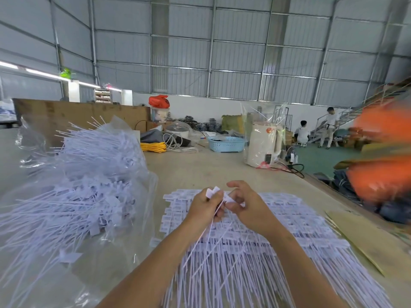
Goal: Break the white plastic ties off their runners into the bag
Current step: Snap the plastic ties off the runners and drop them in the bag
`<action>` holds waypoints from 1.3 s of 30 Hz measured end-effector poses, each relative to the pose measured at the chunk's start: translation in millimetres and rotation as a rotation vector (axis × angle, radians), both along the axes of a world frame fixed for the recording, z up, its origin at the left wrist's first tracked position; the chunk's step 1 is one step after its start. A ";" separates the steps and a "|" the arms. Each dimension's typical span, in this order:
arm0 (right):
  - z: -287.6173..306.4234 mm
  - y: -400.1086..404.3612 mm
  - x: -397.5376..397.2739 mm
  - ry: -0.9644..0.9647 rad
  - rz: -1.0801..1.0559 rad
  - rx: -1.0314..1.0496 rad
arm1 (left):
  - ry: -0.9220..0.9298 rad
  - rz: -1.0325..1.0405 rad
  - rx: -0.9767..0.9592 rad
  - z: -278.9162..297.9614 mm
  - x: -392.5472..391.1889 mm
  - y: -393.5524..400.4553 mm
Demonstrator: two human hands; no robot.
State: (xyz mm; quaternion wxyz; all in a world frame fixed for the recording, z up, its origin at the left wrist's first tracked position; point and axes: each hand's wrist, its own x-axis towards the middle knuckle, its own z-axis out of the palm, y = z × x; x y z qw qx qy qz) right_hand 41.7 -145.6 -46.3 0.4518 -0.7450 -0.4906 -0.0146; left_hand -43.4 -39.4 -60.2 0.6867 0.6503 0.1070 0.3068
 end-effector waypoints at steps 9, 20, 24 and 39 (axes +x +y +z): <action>0.2 0.0 -3.0 -0.046 0.058 -0.112 | 0.018 0.036 0.011 2.0 -5.5 1.8; 0.4 0.4 -1.4 -0.175 0.012 -0.071 | 0.139 0.048 -0.029 10.1 -3.8 -0.5; -3.6 -6.2 8.1 -0.407 -0.147 -0.247 | 0.364 0.078 0.175 21.9 -14.1 -5.1; -3.9 -12.0 24.7 -0.223 -0.218 -0.027 | 0.342 0.432 0.726 127.1 -158.7 102.8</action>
